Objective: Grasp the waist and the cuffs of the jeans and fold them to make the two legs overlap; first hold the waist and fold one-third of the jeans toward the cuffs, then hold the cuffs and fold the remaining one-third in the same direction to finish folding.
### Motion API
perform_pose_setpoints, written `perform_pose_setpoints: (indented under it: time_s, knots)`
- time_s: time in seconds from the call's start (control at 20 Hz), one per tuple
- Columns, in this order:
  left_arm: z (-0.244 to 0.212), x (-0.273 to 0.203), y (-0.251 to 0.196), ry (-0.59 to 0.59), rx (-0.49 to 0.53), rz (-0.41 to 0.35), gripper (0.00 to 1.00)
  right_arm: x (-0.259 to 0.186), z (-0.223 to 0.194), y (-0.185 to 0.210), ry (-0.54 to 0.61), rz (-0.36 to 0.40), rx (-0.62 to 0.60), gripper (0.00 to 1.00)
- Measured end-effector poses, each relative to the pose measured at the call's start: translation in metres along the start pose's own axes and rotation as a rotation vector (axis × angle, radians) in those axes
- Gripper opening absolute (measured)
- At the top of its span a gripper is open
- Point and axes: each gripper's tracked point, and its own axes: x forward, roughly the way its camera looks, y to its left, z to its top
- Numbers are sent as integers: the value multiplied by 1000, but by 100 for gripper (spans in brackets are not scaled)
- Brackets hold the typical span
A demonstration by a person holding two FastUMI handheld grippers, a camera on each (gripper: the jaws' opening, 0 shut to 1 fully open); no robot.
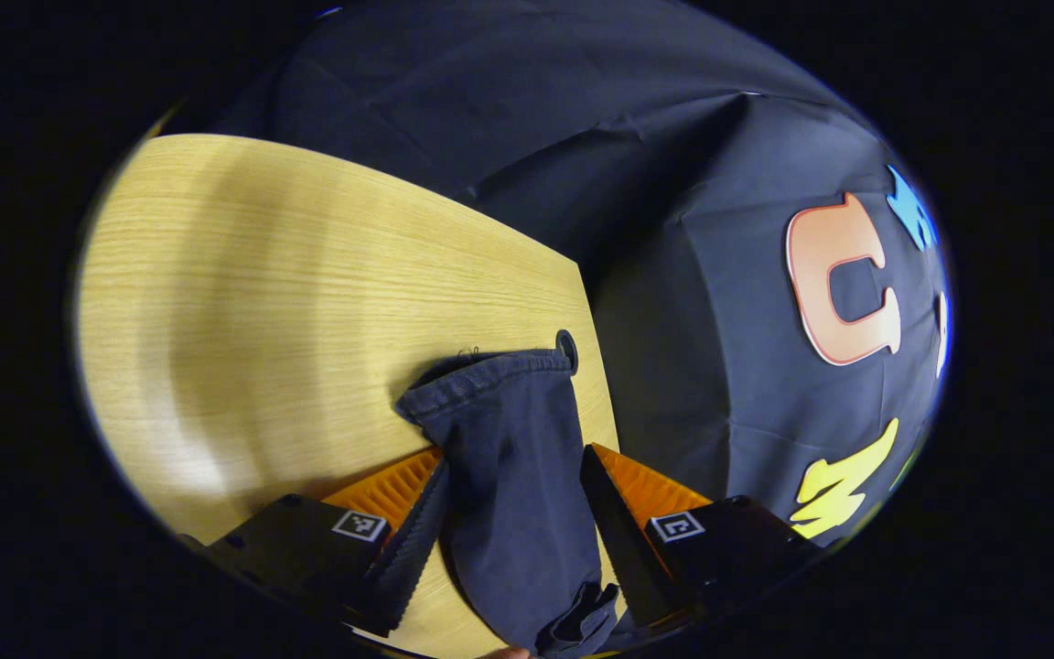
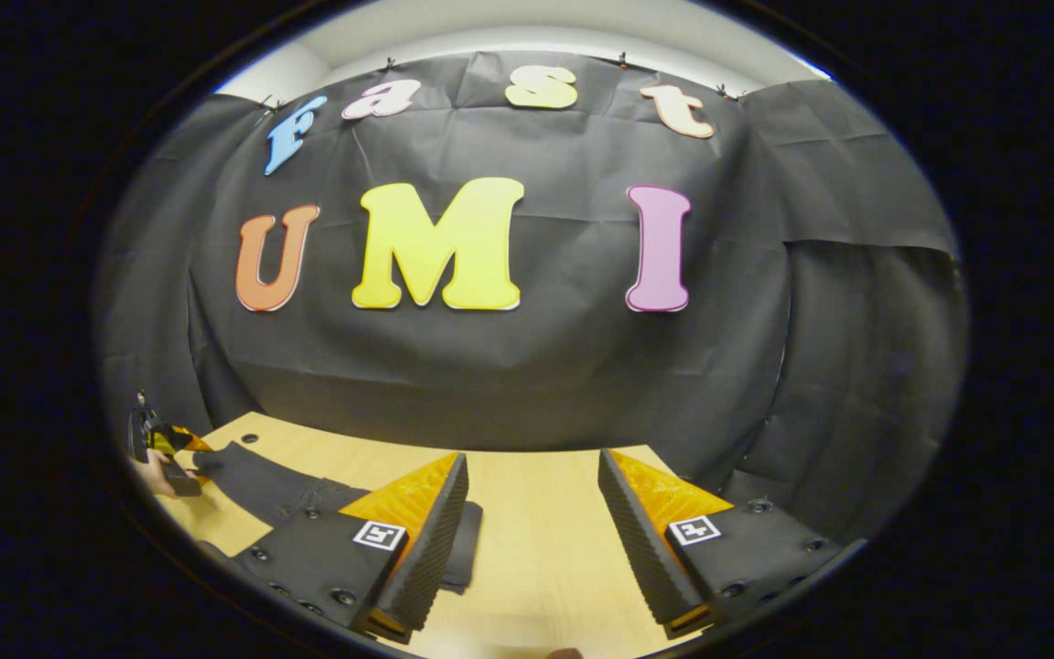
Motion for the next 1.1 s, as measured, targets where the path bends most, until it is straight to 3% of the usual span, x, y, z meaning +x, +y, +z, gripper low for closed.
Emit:
perform_pose_setpoints:
  time_s: [0.05, 0.1, 0.15, 0.2, 0.3, 0.35, 0.4, 0.6, 0.85, 1.1]
  knots:
    - [2, 3, 2, 3, -30, -4, 93, -2, -1, -3, 2, -6, -2, 81]
    - [3, 7, 4, 8, -61, -7, 67, -4, -1, -6, 2, -11, -5, 81]
    - [3, 8, 8, 16, -79, 0, 69, -5, -1, -9, 3, -19, -9, 81]
    - [0, 11, 17, 24, -85, 15, 48, -6, 0, -13, 6, -25, -10, 81]
    - [-1, 11, 16, 37, -109, -1, 19, -6, -2, -20, 15, -39, -8, 81]
    - [-1, 10, 16, 38, -114, -2, 17, -7, -3, -22, 20, -43, -7, 88]
    - [-1, 11, 17, 38, -117, -2, 12, -7, -4, -23, 23, -44, -8, 81]
    - [-1, 8, 16, 20, -81, 31, 4, -9, -1, -19, 22, -32, -27, 82]
    - [1, -5, -2, -15, 106, 61, 4, -9, 0, -15, 21, -22, -16, 82]
    - [-7, -24, -41, -56, 400, 35, 4, -12, -8, -12, 41, -14, -12, 89]
